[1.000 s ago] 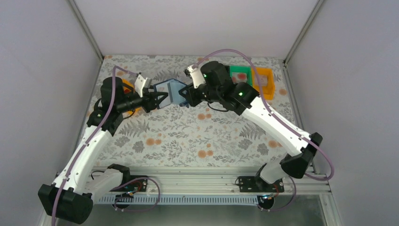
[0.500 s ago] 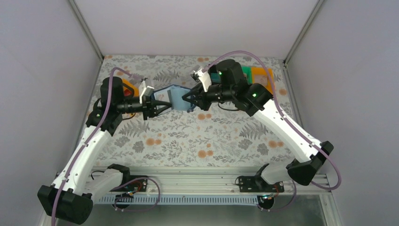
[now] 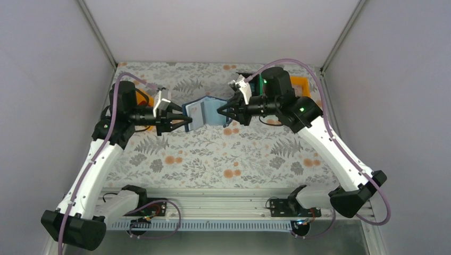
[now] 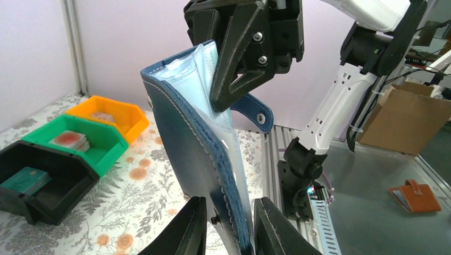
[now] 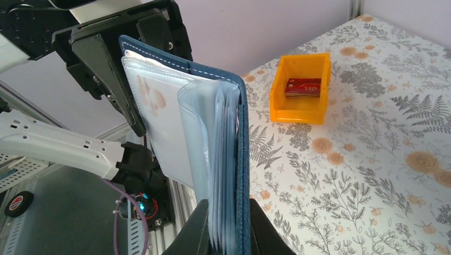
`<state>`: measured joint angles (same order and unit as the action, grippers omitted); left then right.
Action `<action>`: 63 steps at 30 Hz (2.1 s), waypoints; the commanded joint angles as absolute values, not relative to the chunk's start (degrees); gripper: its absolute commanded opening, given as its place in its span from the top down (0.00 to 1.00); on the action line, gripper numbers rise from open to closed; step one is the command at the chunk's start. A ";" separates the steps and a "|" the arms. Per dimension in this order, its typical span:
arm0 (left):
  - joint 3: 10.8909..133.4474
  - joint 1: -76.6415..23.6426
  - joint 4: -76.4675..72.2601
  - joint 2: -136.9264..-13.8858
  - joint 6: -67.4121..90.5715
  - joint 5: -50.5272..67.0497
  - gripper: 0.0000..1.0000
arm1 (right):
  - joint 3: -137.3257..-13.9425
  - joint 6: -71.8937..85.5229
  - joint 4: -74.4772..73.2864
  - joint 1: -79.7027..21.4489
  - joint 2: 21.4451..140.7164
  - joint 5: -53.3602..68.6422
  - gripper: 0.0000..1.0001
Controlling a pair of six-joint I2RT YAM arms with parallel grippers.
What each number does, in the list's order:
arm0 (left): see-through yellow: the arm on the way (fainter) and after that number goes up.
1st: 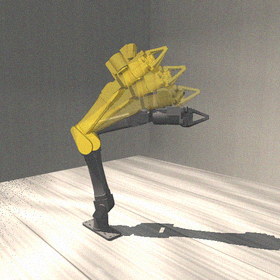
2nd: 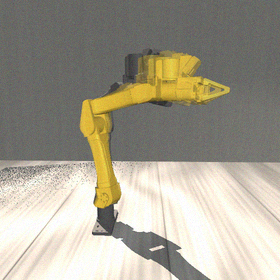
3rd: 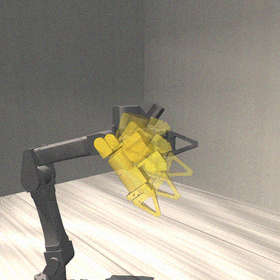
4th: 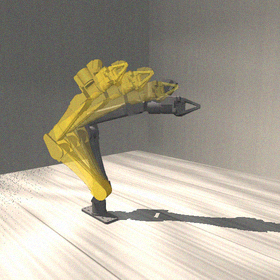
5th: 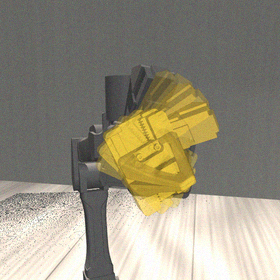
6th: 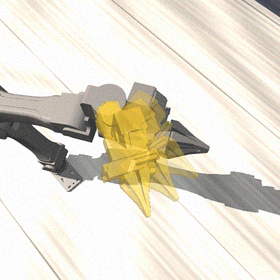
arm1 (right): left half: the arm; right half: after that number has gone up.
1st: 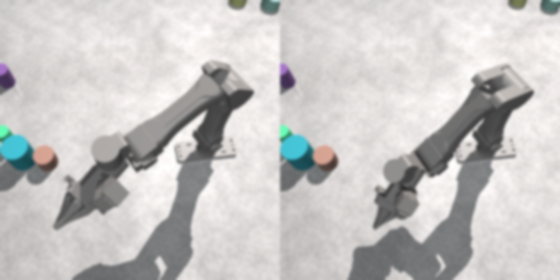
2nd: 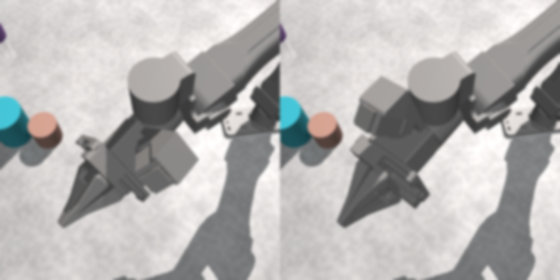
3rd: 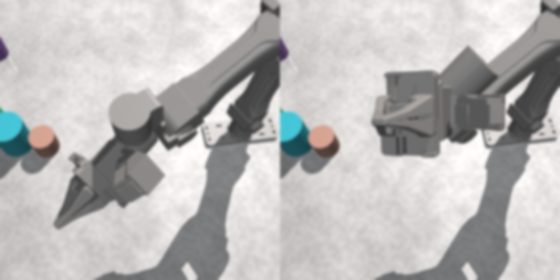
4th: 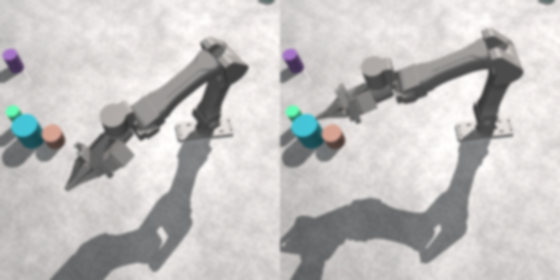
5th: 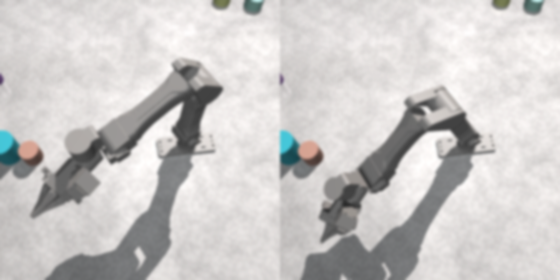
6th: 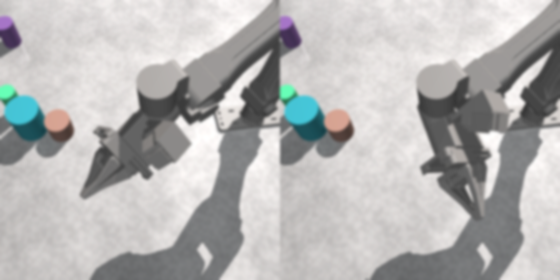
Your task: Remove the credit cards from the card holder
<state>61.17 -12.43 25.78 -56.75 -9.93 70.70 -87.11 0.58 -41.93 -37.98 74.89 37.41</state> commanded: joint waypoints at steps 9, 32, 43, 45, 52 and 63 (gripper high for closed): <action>63.50 -11.90 29.34 -57.02 -16.11 77.78 0.69 | -85.55 -2.76 -43.41 -35.60 72.03 42.92 0.96; 62.34 -14.40 20.71 -57.83 -5.20 60.78 0.23 | -90.41 2.61 -42.02 -35.60 78.62 42.24 0.96; 60.43 -14.43 19.29 -58.42 -2.37 56.45 0.43 | -89.74 3.04 -41.99 -35.60 78.37 42.20 0.96; 60.09 -14.45 19.30 -58.49 -2.43 56.40 0.39 | -89.81 3.34 -41.78 -35.61 78.61 41.98 0.96; 60.29 -14.50 20.50 -58.54 -5.19 64.05 0.20 | -90.80 4.10 -42.07 -35.60 79.81 38.93 0.96; 58.74 -14.56 18.24 -58.90 -1.98 59.86 0.33 | -93.38 3.86 -43.46 -35.65 82.09 38.43 0.96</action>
<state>59.70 -14.59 19.66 -58.52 -2.94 61.43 -90.24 3.42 -43.75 -35.24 82.67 37.54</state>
